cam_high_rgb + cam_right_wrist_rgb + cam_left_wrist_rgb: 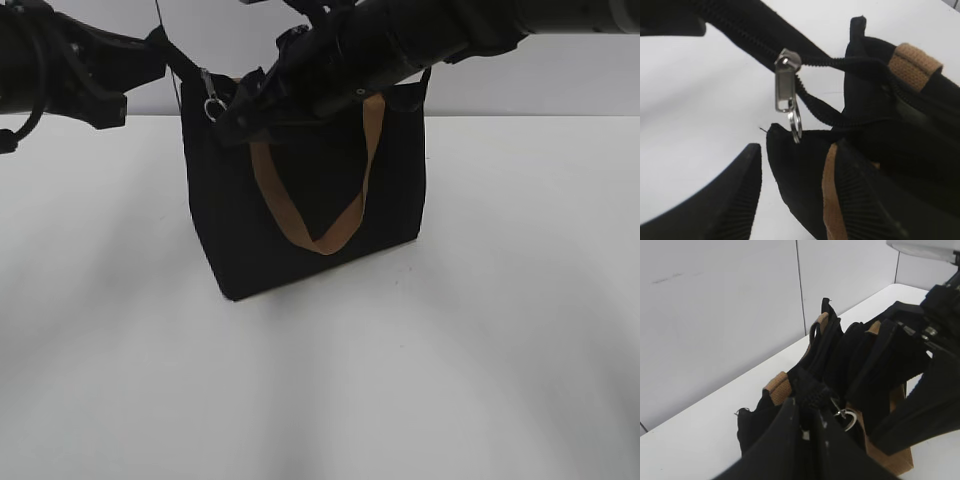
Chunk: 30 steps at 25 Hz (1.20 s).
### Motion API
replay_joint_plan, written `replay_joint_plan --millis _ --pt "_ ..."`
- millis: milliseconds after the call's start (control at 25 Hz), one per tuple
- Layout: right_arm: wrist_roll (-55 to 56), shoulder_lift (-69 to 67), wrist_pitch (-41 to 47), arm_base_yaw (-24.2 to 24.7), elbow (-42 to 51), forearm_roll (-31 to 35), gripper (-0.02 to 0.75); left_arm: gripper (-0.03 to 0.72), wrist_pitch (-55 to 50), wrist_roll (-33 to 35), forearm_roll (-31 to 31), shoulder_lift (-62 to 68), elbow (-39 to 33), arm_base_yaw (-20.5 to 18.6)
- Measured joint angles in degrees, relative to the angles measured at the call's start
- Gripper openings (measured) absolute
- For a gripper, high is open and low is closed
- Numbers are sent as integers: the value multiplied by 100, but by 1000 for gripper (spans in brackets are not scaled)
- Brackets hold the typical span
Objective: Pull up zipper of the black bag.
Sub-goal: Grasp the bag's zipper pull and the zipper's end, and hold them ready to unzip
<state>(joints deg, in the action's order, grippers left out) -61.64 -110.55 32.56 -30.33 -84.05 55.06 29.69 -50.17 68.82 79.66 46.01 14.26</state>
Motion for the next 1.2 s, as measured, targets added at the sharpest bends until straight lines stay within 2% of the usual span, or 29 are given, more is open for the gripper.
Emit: replay_joint_plan --millis 200,400,760,960,1200 --pt "5 -73 -127 0 -7 41 368 25 0 0 0 0 0 0" --pt "0 -81 -204 0 -7 368 367 25 0 0 0 0 0 0" --pt "-11 -81 -293 -8 -7 446 328 25 5 0 0 0 0 0" --pt "-156 -81 -490 -215 -7 448 321 25 5 0 0 0 0 0" --pt "-255 -135 -588 -312 -7 448 247 25 10 0 0 0 0 0"
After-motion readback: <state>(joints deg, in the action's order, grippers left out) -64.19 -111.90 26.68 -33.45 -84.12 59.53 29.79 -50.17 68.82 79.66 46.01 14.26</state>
